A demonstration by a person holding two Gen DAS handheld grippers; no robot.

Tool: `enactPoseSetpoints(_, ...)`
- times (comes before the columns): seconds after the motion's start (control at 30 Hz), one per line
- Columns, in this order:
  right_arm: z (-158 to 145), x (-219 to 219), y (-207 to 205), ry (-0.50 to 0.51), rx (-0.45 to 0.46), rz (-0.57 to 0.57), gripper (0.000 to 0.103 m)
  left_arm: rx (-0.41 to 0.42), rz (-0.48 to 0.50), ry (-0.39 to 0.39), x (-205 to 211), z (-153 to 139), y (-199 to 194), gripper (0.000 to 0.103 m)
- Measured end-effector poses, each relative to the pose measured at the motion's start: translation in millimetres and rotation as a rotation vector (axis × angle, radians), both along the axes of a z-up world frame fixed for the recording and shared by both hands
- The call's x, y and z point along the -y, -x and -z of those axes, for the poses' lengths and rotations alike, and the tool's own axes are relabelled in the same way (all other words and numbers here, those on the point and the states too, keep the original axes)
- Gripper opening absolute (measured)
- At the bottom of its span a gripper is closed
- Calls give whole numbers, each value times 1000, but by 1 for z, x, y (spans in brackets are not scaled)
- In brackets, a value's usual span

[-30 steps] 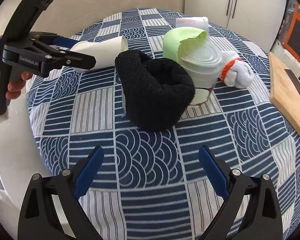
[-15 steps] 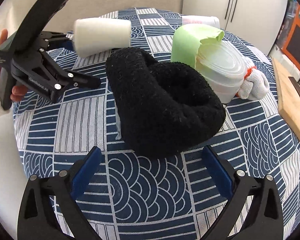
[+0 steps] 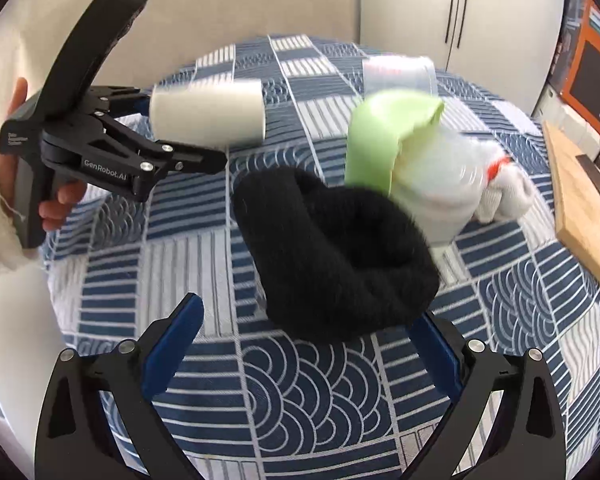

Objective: Collect trash

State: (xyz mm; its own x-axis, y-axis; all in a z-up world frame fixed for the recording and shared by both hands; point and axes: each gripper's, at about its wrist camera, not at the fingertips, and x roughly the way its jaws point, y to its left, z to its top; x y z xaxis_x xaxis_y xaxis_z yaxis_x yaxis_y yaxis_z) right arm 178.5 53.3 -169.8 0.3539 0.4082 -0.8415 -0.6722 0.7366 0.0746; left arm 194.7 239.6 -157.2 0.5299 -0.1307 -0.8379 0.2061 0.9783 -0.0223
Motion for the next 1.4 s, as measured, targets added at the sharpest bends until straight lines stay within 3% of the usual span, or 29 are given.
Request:
enactPoseSetpoints(0.07,-3,2,-4,1,-15,35,59,7,-2,-1,0,-5,-3,86)
enactPoseSetpoints(0.2,-7,15,-17,-74,-119,86,58,4,15,-37,3,-5,-5,67)
enactPoseSetpoints(0.3,-12,28,-17,-125,-181,101,57,-3,14,-11,2,-7,-4,46)
enactPoseSetpoints(0.43,-22,41,-6,-140,-194,98,57,-15,5,20,3,-9,0,13)
enactPoseSetpoints(0.6,-37,62,8,-174,-206,122,57,-2,-1,48,8,-20,9,6)
enactPoseSetpoints(0.93,-60,109,29,-205,-193,145,57,29,25,48,40,-52,38,4)
enactPoseSetpoints(1.23,-81,167,51,-250,-172,214,57,66,116,64,95,-82,75,4)
enactPoseSetpoints(1.4,-91,197,70,-202,-116,227,57,72,174,74,135,-92,94,4)
